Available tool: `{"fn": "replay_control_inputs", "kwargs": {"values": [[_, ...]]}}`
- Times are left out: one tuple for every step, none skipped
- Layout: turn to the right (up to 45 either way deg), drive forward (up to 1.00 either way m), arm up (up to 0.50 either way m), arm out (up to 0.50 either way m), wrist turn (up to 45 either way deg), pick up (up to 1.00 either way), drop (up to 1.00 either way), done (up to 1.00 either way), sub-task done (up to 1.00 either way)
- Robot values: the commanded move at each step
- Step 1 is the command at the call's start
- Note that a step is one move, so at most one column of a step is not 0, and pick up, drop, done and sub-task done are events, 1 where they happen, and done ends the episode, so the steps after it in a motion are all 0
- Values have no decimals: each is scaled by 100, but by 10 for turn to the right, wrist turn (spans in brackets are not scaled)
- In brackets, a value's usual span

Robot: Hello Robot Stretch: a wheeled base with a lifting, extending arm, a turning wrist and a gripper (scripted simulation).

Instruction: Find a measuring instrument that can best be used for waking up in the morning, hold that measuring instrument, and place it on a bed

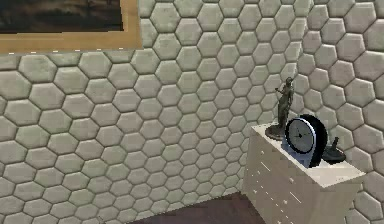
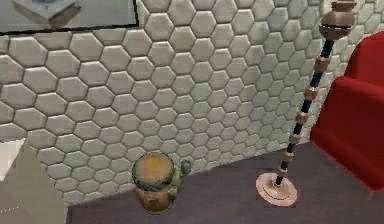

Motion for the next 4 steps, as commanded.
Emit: {"fn": "replay_control_inputs", "kwargs": {"values": [[60,0,0,0,0,0,0,0,0],[0,35,0,0,0,0,0,0,0],[-450,0,0,0,0,0,0,0,0],[0,0,50,0,0,0,0,0,0]]}}
